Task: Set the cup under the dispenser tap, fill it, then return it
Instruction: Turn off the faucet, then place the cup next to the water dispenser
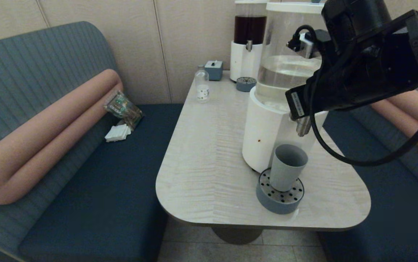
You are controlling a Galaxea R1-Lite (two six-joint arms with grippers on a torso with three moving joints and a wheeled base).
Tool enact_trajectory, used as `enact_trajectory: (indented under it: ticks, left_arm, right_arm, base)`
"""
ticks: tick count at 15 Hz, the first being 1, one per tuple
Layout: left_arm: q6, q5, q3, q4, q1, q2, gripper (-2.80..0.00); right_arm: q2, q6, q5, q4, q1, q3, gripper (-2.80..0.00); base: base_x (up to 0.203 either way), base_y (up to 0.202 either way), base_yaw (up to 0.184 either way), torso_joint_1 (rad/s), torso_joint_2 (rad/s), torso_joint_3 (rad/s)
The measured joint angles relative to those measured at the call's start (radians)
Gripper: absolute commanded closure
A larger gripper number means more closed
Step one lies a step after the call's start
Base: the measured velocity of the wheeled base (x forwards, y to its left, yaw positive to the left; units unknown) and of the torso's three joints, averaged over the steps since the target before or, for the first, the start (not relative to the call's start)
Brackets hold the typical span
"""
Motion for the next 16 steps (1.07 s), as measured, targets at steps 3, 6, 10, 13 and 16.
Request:
enact_trajectory:
  ticks: [3,6,10,13,16]
  left_arm:
    - [0.000,0.000,0.000,0.000,0.000,0.000,0.00]
    - [0.000,0.000,0.000,0.000,0.000,0.000,0.00]
    - [0.000,0.000,0.000,0.000,0.000,0.000,0.00]
    - [0.000,0.000,0.000,0.000,0.000,0.000,0.00]
    - [0.000,0.000,0.000,0.000,0.000,0.000,0.00]
  right_arm:
    - [-0.049,-0.006,0.036,-0.007,0.036,-0.001,0.00]
    - [-0.115,-0.003,0.028,-0.008,0.063,0.006,0.00]
    - [-0.267,-0.015,-0.073,-0.049,0.077,0.058,0.00]
    - [-0.431,-0.068,-0.138,-0.159,0.042,0.214,0.00]
    - [-0.611,-0.112,-0.102,-0.225,-0.128,0.372,0.00]
  base:
    - [0.000,0.000,0.000,0.000,0.00,0.000]
    - [0.000,0.000,0.000,0.000,0.00,0.000]
    - [0.000,0.000,0.000,0.000,0.00,0.000]
    - [0.000,0.000,0.000,0.000,0.00,0.000]
    - [0.000,0.000,0.000,0.000,0.00,0.000]
